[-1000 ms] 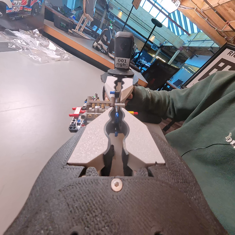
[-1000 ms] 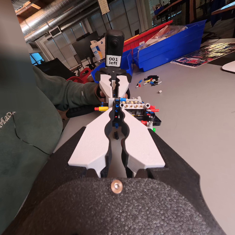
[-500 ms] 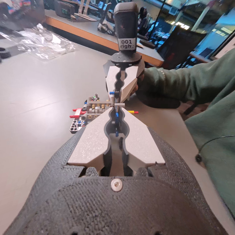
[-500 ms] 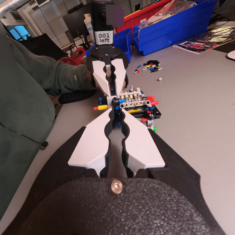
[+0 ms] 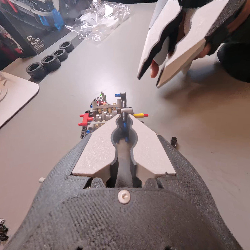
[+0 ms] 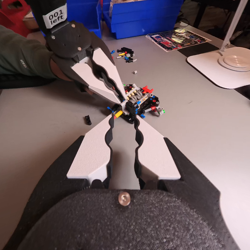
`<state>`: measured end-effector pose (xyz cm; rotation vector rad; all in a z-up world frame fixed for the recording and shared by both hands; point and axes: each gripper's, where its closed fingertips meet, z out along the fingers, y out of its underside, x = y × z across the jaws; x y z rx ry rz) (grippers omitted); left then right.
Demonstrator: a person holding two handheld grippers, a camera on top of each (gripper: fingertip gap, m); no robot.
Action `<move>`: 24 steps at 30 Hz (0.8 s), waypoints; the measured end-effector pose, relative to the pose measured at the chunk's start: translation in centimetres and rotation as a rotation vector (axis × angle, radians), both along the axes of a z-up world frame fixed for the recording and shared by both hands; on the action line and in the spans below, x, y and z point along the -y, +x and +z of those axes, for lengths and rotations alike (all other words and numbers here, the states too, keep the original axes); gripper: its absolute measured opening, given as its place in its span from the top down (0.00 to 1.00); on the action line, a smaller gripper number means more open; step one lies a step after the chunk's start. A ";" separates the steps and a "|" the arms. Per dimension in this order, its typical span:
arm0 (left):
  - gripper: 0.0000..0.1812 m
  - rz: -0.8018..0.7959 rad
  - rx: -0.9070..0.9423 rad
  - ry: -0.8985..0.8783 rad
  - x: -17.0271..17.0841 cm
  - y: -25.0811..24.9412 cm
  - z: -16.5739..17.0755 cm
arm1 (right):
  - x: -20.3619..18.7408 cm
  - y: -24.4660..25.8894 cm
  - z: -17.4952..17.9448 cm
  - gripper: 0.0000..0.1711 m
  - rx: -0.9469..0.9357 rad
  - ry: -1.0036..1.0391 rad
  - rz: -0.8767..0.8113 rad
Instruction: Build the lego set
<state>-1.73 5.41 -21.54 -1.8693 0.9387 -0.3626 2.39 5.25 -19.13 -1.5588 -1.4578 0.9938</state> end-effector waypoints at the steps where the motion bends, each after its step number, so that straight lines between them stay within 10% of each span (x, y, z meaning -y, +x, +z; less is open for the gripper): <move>1: 0.97 0.008 0.007 -0.006 -0.1 0.0 0.0 | 0.5 -0.1 -0.1 0.84 0.014 0.010 0.022; 9: 0.87 -0.069 0.115 -0.028 1.3 -0.6 2.9 | 6.9 -1.5 -3.3 0.86 0.245 0.128 0.268; 24: 0.86 -0.400 -0.040 -0.316 8.4 0.7 -2.0 | 7.6 -3.2 -5.2 0.97 0.394 0.281 0.270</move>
